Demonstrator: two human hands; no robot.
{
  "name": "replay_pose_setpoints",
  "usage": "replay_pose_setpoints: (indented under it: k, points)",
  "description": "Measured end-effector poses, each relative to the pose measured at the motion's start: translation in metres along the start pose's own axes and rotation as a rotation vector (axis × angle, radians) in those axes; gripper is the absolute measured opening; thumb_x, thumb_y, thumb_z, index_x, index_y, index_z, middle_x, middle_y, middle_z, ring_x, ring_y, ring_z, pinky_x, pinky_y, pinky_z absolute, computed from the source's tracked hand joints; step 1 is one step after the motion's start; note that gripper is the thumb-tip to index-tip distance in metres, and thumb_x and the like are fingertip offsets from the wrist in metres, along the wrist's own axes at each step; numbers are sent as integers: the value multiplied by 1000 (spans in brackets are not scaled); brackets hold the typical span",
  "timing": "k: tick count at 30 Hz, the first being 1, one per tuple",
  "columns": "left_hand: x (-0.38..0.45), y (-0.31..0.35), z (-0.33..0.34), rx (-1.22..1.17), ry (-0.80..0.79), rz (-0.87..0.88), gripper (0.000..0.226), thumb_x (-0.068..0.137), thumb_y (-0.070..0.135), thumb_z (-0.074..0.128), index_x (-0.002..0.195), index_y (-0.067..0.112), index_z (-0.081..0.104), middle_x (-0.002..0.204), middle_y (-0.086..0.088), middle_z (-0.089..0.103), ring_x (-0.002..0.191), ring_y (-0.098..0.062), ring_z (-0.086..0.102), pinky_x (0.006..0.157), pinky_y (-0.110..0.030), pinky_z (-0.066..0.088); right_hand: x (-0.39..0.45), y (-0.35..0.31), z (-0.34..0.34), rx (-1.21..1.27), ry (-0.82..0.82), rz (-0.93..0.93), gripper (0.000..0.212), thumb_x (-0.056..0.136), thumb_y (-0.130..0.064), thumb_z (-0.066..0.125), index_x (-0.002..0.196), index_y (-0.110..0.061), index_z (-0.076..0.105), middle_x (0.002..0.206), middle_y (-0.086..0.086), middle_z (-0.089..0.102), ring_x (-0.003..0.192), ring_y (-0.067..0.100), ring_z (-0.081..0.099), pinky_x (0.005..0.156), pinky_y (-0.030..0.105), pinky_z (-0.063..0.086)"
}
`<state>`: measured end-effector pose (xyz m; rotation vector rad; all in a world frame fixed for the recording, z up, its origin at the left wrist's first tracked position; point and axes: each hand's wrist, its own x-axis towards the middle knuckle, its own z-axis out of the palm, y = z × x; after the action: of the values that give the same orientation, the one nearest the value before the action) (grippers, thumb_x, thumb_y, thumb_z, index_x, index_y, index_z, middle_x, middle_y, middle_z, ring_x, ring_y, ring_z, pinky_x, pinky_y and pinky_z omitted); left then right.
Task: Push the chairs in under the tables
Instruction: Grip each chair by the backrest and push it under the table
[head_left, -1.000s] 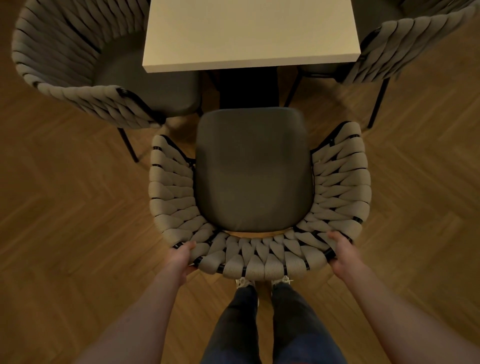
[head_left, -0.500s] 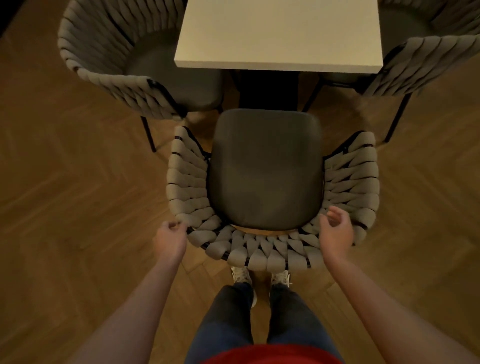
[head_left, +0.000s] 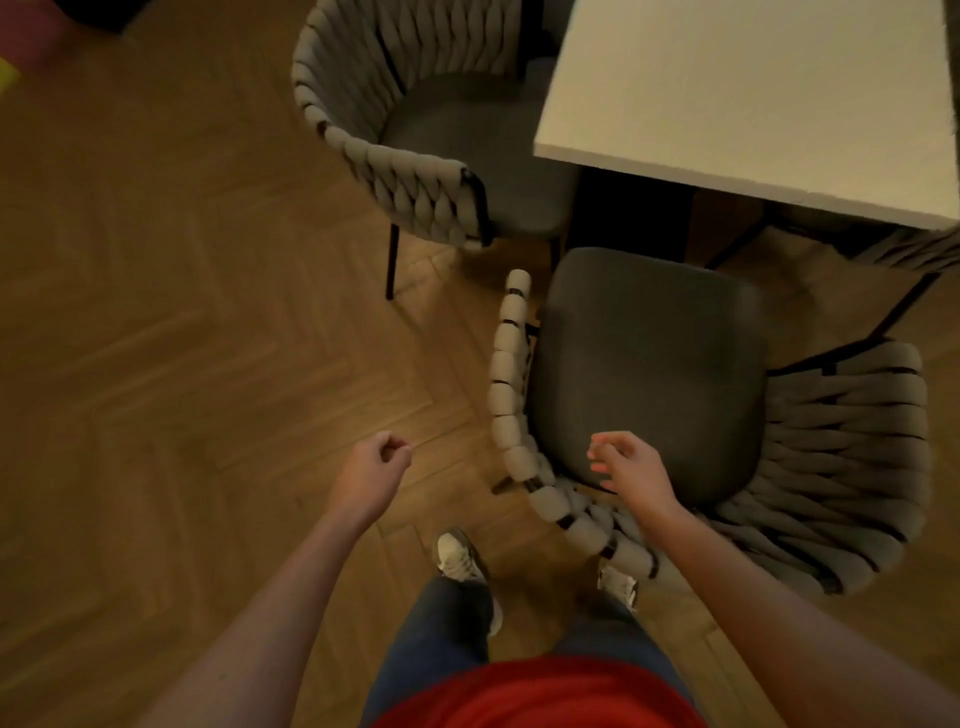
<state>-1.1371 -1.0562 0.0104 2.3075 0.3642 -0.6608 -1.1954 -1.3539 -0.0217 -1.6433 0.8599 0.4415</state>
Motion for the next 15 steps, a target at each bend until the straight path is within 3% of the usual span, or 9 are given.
replay_pose_setpoints:
  k: [5,9,15]
  points:
    - [34,-50,-76,69,-46,-18,13,93,20,57,86,18,68,84,1,70,80,-15,64,69,-30,46,-1,-47,90,-32,-54,-13,12,100,-20,54,104,-26,64,107,0,67,101,16,64,92,38,53]
    - [69,-70,-118,29,-63,-65,13,92,15,58,83,15,67,78,-3,71,79,-21,67,74,-33,50,6,-86,148,-4,-91,-23,16,101,-17,52,95,-26,64,107,4,68,96,16,65,85,34,52]
    - [143,-70,-165,-49,-60,-118,14,95,15,57,84,12,65,78,-6,72,76,-22,69,73,-31,50,47,-144,222,-12,-123,-22,14,101,-20,52,98,-26,65,103,-2,69,96,12,65,84,30,53]
